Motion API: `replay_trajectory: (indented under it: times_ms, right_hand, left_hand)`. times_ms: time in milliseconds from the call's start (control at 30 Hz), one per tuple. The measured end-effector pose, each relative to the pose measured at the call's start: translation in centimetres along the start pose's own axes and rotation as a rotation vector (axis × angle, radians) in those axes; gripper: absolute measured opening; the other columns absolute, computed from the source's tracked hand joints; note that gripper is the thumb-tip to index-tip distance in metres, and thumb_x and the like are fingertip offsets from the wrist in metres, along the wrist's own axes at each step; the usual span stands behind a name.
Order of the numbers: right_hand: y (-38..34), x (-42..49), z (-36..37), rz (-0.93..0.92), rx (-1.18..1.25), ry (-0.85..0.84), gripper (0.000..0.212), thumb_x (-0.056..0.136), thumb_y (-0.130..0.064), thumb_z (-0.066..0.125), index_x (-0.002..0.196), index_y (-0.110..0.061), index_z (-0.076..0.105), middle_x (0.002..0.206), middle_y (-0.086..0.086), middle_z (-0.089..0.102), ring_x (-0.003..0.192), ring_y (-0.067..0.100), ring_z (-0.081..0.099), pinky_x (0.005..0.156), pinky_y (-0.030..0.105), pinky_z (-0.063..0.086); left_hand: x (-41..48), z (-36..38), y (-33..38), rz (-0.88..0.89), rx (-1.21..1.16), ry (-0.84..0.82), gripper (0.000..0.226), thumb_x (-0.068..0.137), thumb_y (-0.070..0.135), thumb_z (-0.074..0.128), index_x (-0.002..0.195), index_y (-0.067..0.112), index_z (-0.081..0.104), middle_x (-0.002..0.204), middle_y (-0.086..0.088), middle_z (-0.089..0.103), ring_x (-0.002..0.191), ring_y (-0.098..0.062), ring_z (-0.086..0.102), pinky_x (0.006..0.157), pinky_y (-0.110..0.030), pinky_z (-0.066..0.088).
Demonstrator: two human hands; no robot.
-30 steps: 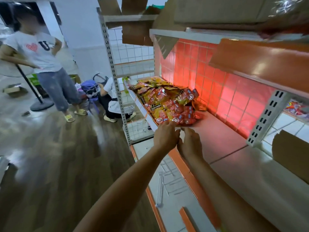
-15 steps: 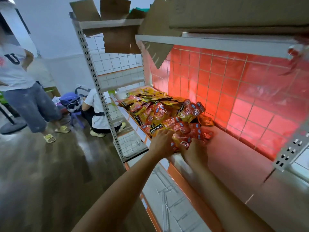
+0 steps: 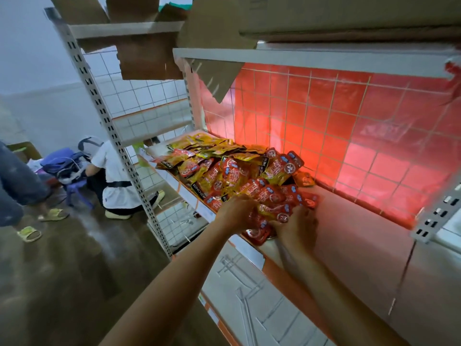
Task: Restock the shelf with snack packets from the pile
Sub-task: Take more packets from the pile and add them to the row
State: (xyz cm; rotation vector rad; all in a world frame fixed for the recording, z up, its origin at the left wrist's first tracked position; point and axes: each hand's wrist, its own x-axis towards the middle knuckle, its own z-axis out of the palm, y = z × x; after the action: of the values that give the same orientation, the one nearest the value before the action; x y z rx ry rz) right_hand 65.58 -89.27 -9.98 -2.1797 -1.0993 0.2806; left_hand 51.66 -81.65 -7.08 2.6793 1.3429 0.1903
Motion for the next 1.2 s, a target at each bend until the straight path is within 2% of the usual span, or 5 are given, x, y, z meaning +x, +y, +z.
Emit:
replay_trajectory:
  times_ms: [333,633,800,933,1200]
  right_hand:
    - [-0.9,0.8,-0.8,0.088,0.231,0.141,0.027,0.080,-0.022,0.070,0.103,-0.011,0.061,0.124,0.014,0.056,0.111,0.035,0.047,0.093,0.044,0.041]
    - [-0.4,2.1,-4.4,0.177,0.728,0.356,0.022,0.090,-0.012,0.059,0.109,-0.001,0.059,0.098,0.009,0.061,0.086,0.018,0.053,0.069,0.024,0.034]
    - [2.9,2.1,-6.7,0.429,0.953,0.377,0.017,0.093,-0.025,0.058,0.101,-0.012,0.066,0.096,0.010,0.066,0.086,0.029,0.063,0.081,0.050,0.054]
    - [6.3,0.2,-9.6,0.501,1.132,0.341,0.008,0.092,-0.021,0.062,0.091,-0.014,0.065,0.092,0.011,0.069,0.079,0.028,0.067,0.075,0.044,0.058]
    - [13.9,-6.3,-17.5,0.461,1.135,0.450,0.018,0.084,0.000,0.064,0.098,-0.010,0.068,0.088,0.007,0.072,0.073,0.019,0.071,0.064,0.035,0.058]
  left_hand:
    - [0.4,0.7,-0.5,-0.032,-0.007,0.204,0.051,0.077,0.051,0.071,0.108,0.015,0.051,0.104,-0.004,0.058,0.095,-0.022,0.053,0.080,-0.034,0.045]
    - [1.4,-0.5,3.1,-0.063,-0.433,0.378,0.043,0.088,0.049,0.060,0.108,0.013,0.052,0.092,-0.004,0.068,0.077,-0.023,0.063,0.060,-0.032,0.049]
    - [2.9,0.0,7.2,-0.116,-0.766,0.248,0.030,0.093,0.035,0.059,0.111,0.011,0.061,0.097,-0.005,0.070,0.089,-0.026,0.067,0.070,-0.034,0.053]
    - [2.7,1.3,12.4,-0.119,-1.111,0.083,0.017,0.091,0.018,0.060,0.107,0.017,0.064,0.100,-0.002,0.070,0.094,-0.022,0.067,0.082,-0.042,0.057]
    - [0.2,3.4,24.4,-0.015,-1.216,-0.177,0.015,0.087,0.020,0.065,0.101,0.016,0.070,0.097,-0.006,0.072,0.090,-0.026,0.069,0.083,-0.045,0.057]
